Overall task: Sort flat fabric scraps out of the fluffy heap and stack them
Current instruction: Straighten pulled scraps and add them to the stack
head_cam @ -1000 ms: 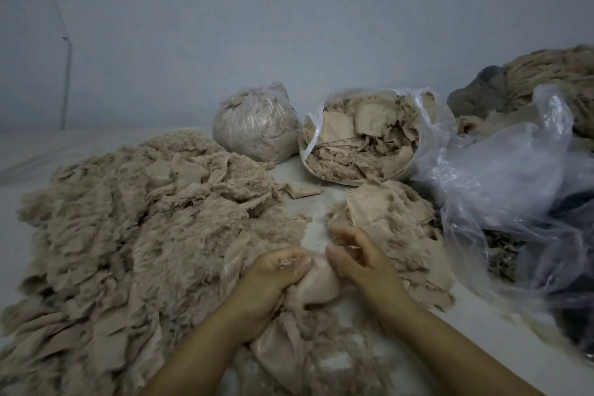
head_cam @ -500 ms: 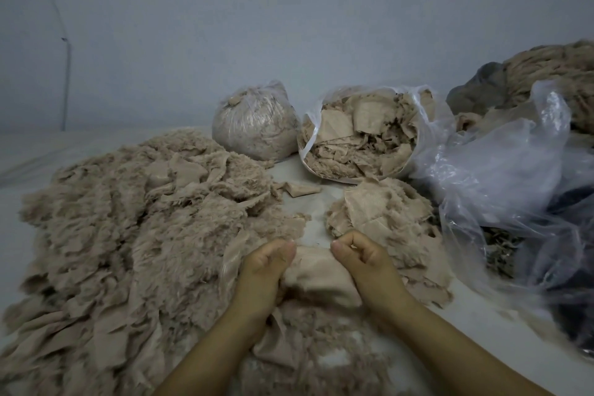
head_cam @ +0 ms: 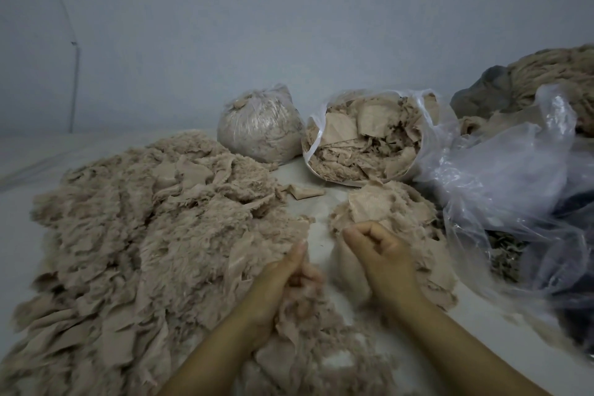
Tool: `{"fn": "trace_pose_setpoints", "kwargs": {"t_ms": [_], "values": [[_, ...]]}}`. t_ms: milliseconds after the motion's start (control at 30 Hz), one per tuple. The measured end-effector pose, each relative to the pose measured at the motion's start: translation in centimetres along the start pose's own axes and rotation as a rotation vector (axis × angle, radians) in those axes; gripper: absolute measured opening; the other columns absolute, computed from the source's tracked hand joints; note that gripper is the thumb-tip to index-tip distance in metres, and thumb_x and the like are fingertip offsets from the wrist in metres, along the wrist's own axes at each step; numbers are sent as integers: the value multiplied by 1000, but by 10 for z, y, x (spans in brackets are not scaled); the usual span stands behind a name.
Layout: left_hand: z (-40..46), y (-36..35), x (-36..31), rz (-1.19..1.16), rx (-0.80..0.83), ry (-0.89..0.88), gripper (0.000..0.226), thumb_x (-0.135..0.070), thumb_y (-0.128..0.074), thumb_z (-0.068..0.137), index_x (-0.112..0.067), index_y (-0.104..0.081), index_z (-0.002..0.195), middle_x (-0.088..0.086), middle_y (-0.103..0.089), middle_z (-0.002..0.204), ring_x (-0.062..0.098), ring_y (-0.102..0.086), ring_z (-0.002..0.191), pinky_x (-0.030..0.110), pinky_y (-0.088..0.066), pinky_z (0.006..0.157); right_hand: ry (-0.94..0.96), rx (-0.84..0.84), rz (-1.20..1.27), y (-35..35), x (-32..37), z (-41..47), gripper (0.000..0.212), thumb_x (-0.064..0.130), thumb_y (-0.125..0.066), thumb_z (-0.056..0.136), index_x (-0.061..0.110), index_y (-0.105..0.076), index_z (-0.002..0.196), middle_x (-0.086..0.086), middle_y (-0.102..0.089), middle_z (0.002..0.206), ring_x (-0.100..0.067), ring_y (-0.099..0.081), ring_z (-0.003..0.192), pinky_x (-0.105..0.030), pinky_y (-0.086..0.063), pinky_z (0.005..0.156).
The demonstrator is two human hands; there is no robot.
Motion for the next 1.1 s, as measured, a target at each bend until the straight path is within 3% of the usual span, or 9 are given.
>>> {"fn": "trace_pose_setpoints", "kwargs": {"t_ms": [133, 233, 333, 467, 633, 733, 833, 933, 1100], "values": [[2, -6, 4, -226, 90, 99, 37, -31, -62, 83, 2, -67, 101, 21, -69, 88, 27, -68, 74, 33, -58, 61, 193, 431, -151, -17, 4, -20, 15, 31, -64, 84, 25, -74, 75, 24, -68, 75, 5, -63, 69, -8, -44, 65], [3, -1, 3, -332, -55, 75, 22, -1, -58, 84, 6, -61, 105, 25, -69, 93, 31, -69, 81, 37, -59, 71, 173, 325, -114, -13, 6, -16, 39, 50, -51, 82, 18, -68, 70, 17, -62, 68, 1, -56, 63, -15, -42, 61], [3, 0, 4, -417, -27, 73, 22, -3, -59, 79, 0, -67, 99, 26, -69, 99, 32, -70, 88, 40, -59, 71, -68, 191, 21, -4, 4, -8, 36, 60, -66, 75, 25, -65, 85, 14, -61, 76, 1, -56, 68, -14, -44, 63], [4, -5, 4, -409, -19, -20, 19, -11, -55, 83, -7, -74, 82, 25, -70, 97, 31, -70, 87, 36, -58, 65, -426, 370, 204, -12, -6, -16, 46, 38, -77, 66, 5, -65, 96, -10, -73, 92, -18, -70, 84, -26, -57, 69], [7, 5, 4, -331, -217, -113, 27, -23, -55, 86, -12, -76, 73, 17, -73, 91, 26, -71, 84, 31, -57, 59, -452, 286, 340, -8, -3, -12, 13, 16, -75, 74, 11, -65, 78, -6, -73, 78, -19, -71, 72, -25, -55, 58], [8, 10, 2, -327, -272, -89, 32, -22, -51, 93, -7, -72, 74, 12, -74, 79, 21, -72, 70, 27, -55, 52, -406, 318, 266, -7, -6, -12, 17, 19, -69, 81, 13, -57, 71, 0, -65, 66, -14, -64, 62, -23, -51, 54], [7, 19, -5, -349, -293, -71, 27, -18, -44, 97, 0, -60, 84, 10, -71, 65, 12, -61, 44, 19, -48, 39, -296, -5, 179, 7, -5, 0, 20, 20, -66, 86, 14, -53, 72, -3, -60, 67, -12, -57, 63, -25, -49, 58], [4, 16, -8, -139, -187, -94, 25, -13, -42, 98, 0, -58, 84, 15, -69, 68, 13, -59, 47, 20, -49, 42, -45, -475, -97, 43, 7, 18, 20, 25, -67, 87, 24, -54, 72, 10, -59, 72, 4, -53, 62, -16, -43, 61], [0, -5, -2, 261, -53, -266, 19, -3, -56, 90, -17, -67, 99, 2, -69, 105, 1, -66, 91, 12, -49, 76, -110, -262, 30, 35, 3, 17, 12, 16, -65, 88, 16, -60, 78, 12, -68, 70, 6, -60, 61, -8, -46, 57]]}}
Point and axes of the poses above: each hand's wrist, its own z-axis towards the middle knuckle, its own y-axis out of the back of the hand, x = y × z, the point moved 2 cm from there along z, towards the middle knuckle
